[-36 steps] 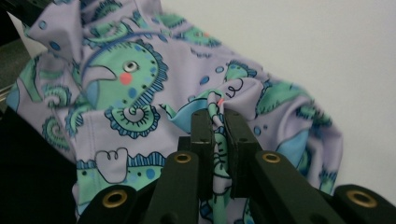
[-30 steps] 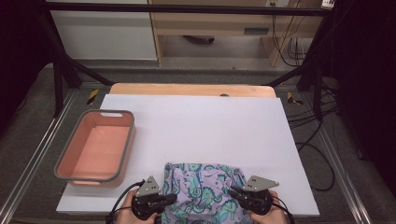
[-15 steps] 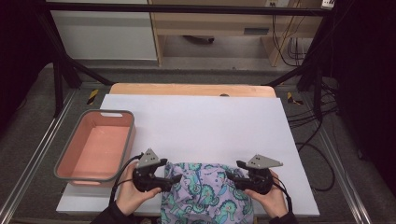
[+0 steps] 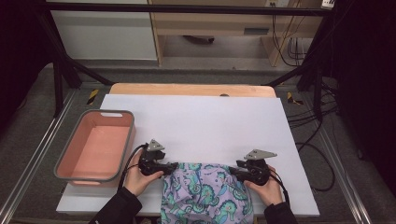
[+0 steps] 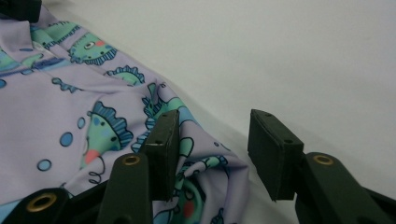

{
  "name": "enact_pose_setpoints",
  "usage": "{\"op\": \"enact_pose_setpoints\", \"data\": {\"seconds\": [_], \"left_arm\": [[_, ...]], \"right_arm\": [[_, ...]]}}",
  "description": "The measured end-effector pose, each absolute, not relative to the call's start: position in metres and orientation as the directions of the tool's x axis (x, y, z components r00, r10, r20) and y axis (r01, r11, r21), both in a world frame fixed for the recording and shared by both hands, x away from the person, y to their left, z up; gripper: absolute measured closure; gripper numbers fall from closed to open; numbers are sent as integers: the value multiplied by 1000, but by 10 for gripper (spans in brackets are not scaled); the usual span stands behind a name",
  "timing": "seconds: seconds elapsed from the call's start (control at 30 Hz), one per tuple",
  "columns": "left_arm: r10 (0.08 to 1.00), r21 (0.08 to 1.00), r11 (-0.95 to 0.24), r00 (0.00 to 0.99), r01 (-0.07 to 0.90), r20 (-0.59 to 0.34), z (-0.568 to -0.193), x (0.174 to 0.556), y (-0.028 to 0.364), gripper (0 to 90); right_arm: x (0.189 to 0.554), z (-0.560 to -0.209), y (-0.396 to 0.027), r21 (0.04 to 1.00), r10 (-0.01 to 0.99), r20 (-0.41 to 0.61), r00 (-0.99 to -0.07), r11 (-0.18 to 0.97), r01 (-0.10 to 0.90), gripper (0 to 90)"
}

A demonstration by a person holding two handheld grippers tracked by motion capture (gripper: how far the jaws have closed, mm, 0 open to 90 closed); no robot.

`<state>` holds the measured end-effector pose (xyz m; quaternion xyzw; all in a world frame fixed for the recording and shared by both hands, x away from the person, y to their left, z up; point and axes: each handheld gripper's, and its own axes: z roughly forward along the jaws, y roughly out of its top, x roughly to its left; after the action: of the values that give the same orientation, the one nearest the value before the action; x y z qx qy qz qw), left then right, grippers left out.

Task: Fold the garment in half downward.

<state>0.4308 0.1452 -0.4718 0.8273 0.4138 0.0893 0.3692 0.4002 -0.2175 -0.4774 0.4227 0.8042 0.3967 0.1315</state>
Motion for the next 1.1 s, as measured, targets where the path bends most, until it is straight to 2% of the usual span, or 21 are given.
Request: {"op": "enact_pose_setpoints", "data": {"seconds": [0.23,0.33,0.4,0.5,0.77,1.1], "left_arm": [[737,686,-383,652,618,-176,-474,425,149,564],[729,678,-392,659,622,-183,-474,422,149,670],[734,682,-398,659,614,-165,-474,420,148,725],[717,675,-396,669,623,-197,-474,419,149,844],[694,731,-359,690,580,-207,-455,420,154,866],[715,781,-294,669,550,-202,-430,441,158,869]], "right_arm": [[398,-482,-214,731,775,96,-625,371,573,617],[396,-482,-212,731,772,94,-629,376,570,688],[396,-482,-212,730,768,90,-634,383,567,768],[395,-479,-212,717,761,111,-639,384,581,843],[400,-462,-215,751,753,96,-651,374,544,860],[425,-439,-215,790,790,75,-609,326,520,861]]}}
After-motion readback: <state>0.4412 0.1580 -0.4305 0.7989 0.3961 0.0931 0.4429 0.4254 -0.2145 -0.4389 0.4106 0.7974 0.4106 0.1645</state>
